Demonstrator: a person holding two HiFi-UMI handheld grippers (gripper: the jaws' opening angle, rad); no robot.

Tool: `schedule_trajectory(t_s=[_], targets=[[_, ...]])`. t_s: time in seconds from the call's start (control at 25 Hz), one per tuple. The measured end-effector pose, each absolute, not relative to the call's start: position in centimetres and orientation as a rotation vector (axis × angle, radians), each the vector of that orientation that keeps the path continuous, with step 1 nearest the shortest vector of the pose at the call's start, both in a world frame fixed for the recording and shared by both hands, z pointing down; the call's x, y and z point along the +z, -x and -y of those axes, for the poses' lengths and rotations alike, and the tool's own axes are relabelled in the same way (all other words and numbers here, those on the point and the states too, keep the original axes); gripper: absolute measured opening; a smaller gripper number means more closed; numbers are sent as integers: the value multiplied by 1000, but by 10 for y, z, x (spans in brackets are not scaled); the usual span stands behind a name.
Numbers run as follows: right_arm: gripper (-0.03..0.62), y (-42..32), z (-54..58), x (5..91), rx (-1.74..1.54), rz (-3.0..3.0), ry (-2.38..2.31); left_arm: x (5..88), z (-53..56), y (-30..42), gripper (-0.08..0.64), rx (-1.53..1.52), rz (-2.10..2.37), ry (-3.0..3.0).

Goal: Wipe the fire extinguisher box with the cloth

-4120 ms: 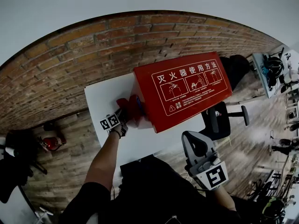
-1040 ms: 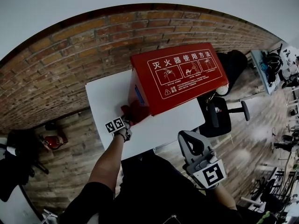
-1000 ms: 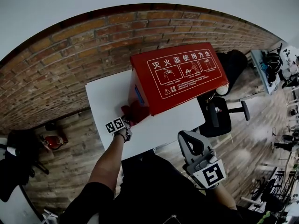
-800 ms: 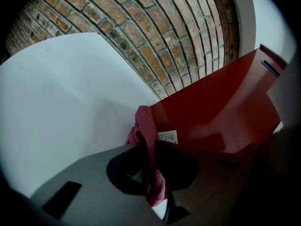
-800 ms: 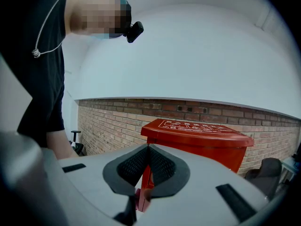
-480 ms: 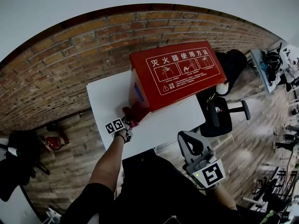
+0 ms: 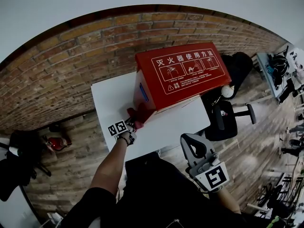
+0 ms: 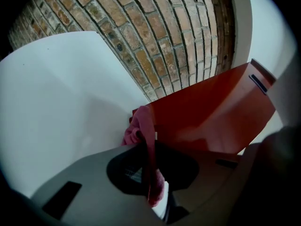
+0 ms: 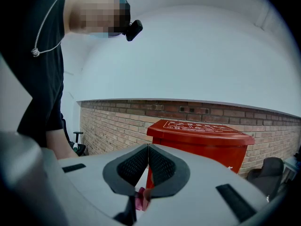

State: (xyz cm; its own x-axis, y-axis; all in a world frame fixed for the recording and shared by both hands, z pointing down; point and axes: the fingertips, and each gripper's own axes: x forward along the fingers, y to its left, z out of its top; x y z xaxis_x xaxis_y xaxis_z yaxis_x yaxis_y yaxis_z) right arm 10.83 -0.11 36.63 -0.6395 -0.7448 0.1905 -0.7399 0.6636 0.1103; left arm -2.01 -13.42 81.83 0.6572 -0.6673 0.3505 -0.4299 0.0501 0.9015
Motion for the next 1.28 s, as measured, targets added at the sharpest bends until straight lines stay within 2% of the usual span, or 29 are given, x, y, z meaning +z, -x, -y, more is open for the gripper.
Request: schedule_trajectory(t_s=[1.28], targets=[[20, -96, -3, 361, -47, 2700, -1177, 749, 135, 25, 87, -420, 862, -1591]])
